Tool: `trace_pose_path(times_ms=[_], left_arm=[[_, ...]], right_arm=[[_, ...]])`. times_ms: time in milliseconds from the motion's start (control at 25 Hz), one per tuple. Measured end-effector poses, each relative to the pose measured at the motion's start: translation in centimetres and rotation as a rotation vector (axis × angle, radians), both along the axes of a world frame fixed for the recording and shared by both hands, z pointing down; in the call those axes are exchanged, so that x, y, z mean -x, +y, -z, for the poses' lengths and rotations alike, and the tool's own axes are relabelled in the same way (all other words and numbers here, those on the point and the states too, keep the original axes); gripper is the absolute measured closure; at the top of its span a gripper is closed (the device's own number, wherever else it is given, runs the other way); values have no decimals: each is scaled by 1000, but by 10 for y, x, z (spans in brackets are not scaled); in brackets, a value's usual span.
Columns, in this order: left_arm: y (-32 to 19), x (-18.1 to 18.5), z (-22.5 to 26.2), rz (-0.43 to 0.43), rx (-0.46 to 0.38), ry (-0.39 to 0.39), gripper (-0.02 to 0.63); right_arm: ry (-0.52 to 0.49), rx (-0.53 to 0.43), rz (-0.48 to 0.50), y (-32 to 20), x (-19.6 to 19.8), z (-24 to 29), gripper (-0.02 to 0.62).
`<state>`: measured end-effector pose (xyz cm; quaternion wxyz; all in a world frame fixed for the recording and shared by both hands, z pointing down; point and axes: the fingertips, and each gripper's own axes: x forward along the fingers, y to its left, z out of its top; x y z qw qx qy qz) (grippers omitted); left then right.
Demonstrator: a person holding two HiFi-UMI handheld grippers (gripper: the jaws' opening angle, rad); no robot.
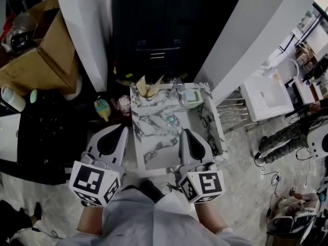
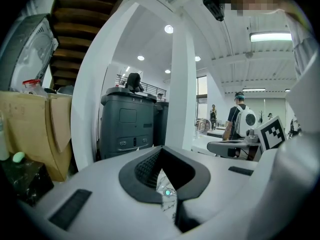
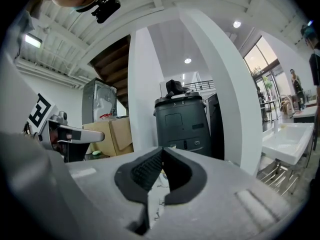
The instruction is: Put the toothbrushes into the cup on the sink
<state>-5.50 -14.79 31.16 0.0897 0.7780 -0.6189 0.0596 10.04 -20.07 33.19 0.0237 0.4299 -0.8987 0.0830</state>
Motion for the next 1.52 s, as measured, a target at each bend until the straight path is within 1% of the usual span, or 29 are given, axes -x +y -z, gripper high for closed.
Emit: trace_pose_path(times_ms=[200,320,360,520,720,1160,1400,1520], left_arm=[[24,9,10,2,-26,-25,601],[44,19,16,7,-40,-41,601],[50,22,18,9,-44,-39,601],[74,30,22,4,-57,-18,601],[106,32,19,-18,-56,2,601],[162,20,8,-78,-52,35,601],[172,8,12,-91,-56,55,601],[175,2,15,-98,-60,55,601]], right_arm=[[10,-15,8,24,8,11,597],[25,19,9,46,18,12,597],[23,18,8,53,22,14,597],[1,-40,6,77,33,25,597],[7,-48,-9,110,40,28,597],[10,-70,-83,179,23,29,597],[83,-171,-87,202,14,47,597],[92,-151,-78,204,11,45,598]])
